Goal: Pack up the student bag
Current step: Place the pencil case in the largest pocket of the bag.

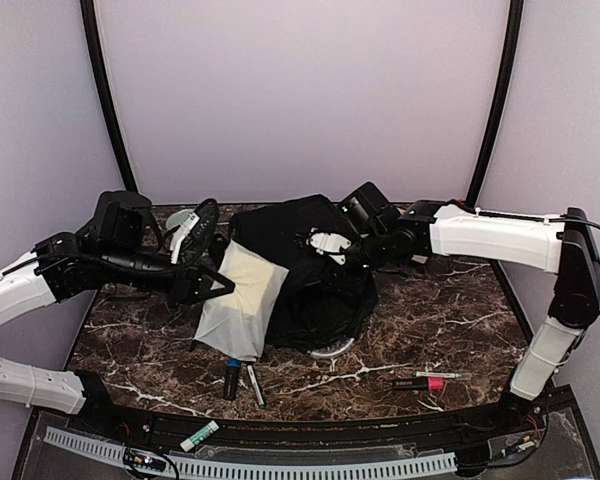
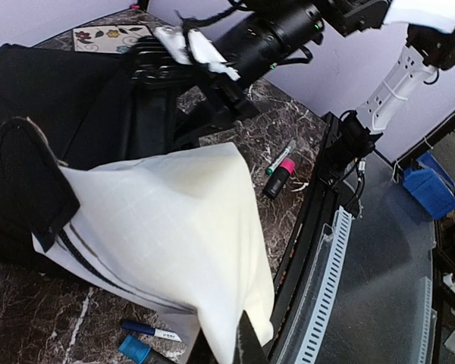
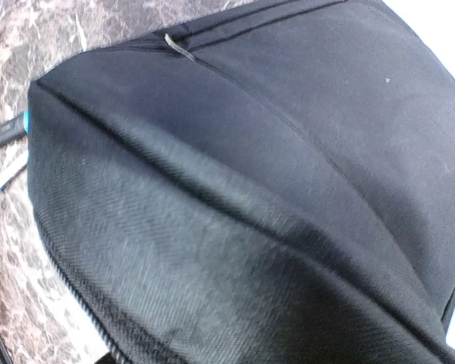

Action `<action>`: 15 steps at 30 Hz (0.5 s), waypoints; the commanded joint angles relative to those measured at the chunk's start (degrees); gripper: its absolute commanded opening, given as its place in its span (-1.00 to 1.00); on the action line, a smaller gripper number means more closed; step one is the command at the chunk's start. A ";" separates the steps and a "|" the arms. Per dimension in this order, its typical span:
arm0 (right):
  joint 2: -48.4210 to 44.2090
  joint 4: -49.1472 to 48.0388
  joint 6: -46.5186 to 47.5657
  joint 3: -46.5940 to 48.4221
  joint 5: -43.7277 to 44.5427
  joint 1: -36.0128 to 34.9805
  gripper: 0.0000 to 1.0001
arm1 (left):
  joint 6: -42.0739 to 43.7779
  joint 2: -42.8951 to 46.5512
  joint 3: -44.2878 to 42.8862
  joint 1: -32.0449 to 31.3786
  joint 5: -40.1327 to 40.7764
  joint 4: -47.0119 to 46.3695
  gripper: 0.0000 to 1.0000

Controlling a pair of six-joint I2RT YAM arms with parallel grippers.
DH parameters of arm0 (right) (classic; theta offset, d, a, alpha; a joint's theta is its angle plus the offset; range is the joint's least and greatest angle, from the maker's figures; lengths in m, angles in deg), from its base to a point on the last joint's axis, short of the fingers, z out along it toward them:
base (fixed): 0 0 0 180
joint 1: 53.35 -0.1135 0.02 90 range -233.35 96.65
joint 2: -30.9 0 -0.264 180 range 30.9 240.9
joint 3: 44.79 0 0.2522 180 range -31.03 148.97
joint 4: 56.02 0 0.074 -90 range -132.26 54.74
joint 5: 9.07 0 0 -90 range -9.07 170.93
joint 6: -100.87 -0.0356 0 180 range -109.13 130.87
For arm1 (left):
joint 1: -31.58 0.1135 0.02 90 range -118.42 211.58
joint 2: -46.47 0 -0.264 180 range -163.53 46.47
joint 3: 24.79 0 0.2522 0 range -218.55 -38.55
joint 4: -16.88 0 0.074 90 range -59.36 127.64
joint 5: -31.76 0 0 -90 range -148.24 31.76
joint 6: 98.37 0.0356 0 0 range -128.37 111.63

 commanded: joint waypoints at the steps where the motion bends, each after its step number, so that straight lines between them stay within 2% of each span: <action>1: 2.21 -2.29 -2.51 4.26 -2.11 1.32 -0.06 | 8.19 -3.45 -4.81 -6.55 5.29 0.76 -1.00; 5: 3.66 -1.66 -4.35 7.06 -5.06 3.07 -0.06 | 16.50 -7.87 -4.99 -13.02 10.78 -1.90 -1.00; 10: 4.43 -1.29 -5.87 9.02 -9.06 4.92 -0.06 | 22.10 -9.80 -2.66 -14.56 15.59 -10.35 -1.00; 15: 5.53 -0.72 -7.11 10.40 -13.41 6.16 -0.06 | 27.80 -14.39 -4.00 -16.90 21.29 -15.91 -1.00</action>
